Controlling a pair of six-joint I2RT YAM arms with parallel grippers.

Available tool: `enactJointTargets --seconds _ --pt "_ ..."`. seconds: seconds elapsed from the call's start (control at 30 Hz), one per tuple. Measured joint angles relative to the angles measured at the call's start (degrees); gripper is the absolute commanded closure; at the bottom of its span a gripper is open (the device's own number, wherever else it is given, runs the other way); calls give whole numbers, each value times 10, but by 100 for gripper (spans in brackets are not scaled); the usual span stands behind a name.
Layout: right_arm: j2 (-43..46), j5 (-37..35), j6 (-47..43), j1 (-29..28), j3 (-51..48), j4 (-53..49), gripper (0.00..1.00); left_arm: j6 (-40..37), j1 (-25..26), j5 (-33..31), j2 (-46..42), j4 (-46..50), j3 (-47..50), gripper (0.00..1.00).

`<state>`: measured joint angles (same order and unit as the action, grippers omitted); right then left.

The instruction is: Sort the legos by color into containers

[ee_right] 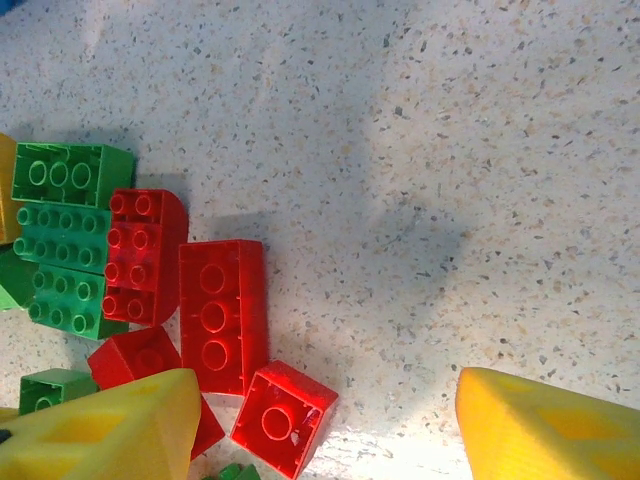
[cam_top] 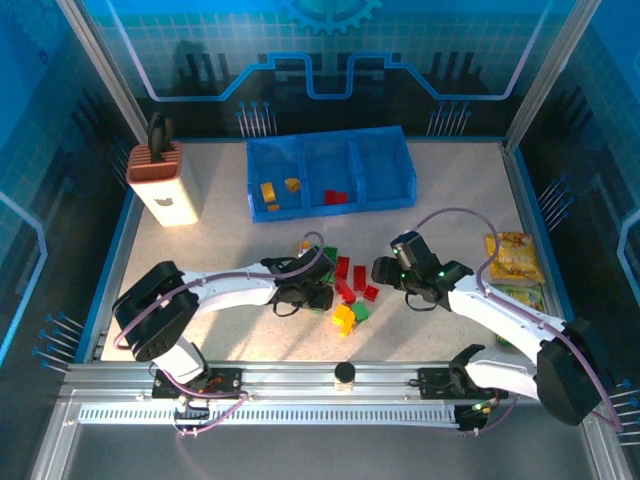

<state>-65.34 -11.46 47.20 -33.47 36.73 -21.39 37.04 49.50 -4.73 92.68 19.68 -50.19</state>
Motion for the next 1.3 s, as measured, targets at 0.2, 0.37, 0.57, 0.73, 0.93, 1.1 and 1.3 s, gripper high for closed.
enactJointTargets --seconds 0.2,0.37,0.57,0.73,0.93,1.1,1.3 --pt "26 -5 1 0 -8 -1 31 0 0 -8 6 10 -5 63" --pt "39 -5 4 0 -11 -5 31 -5 1 -20 5 28 -13 67" --pt "54 -10 4 0 -12 -12 31 -21 1 -35 -3 62 -47 67" --pt "71 -16 4 2 -12 -17 31 -35 1 -41 -32 75 -87 66" --pt "93 -20 4 5 -16 -27 31 -59 -10 -33 -38 65 -146 66" --pt "107 -40 4 10 -16 -57 31 -76 -60 1 8 26 -232 66" --pt "154 -47 4 16 -28 -78 30 -109 -96 30 131 -15 -402 66"
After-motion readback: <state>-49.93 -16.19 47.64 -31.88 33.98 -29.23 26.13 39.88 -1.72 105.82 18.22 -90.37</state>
